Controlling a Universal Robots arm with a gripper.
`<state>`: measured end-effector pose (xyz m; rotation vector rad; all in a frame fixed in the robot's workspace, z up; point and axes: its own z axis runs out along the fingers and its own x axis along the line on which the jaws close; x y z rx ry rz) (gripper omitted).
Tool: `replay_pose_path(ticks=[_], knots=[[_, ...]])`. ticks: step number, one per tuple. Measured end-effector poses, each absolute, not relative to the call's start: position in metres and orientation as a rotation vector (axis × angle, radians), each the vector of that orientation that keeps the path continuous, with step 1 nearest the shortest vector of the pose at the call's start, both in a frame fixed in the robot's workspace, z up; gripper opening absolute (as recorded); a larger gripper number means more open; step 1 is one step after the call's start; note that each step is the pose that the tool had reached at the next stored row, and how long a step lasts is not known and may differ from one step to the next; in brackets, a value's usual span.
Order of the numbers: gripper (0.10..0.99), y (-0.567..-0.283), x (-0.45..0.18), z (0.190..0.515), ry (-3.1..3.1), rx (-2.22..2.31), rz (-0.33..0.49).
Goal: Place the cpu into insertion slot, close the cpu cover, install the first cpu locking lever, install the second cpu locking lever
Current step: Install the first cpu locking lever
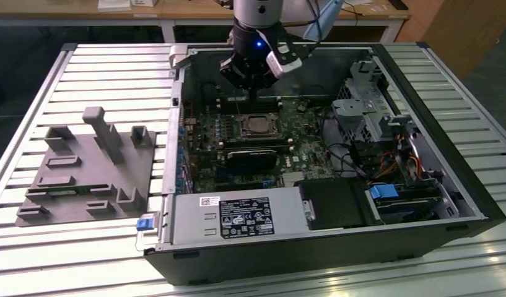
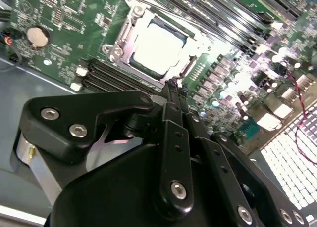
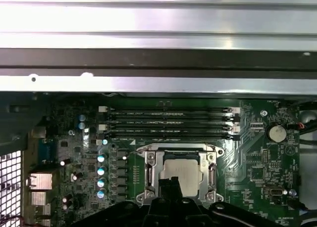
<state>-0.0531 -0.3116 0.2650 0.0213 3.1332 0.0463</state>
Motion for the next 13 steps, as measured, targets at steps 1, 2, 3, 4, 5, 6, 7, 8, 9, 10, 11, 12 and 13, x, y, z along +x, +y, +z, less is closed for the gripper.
replay_pose_path(ticks=[1,2,3,4,5,6,7,8,9,10,11,12,13], knots=[[0.122,-0.312,-0.055,0.265,3.133,0.021,0.046],[0.122,-0.312,-0.058,0.265,3.132,0.021,0.046],[0.122,-0.312,-0.060,0.265,3.132,0.021,0.046],[0.122,-0.312,-0.063,0.265,3.132,0.021,0.046],[0.122,-0.312,-0.065,0.265,3.131,0.021,0.046],[0.122,-0.312,-0.067,0.265,3.131,0.021,0.046],[0.122,-0.312,-0.070,0.265,3.131,0.021,0.046],[0.122,-0.312,-0.072,0.265,3.131,0.021,0.046],[0.122,-0.312,-0.075,0.265,3.130,0.021,0.046],[0.122,-0.312,-0.077,0.265,3.130,0.021,0.046],[0.122,-0.312,-0.079,0.264,3.129,0.021,0.046],[0.122,-0.312,-0.081,0.264,3.129,0.021,0.046],[0.122,-0.312,-0.083,0.264,3.129,0.021,0.047]])
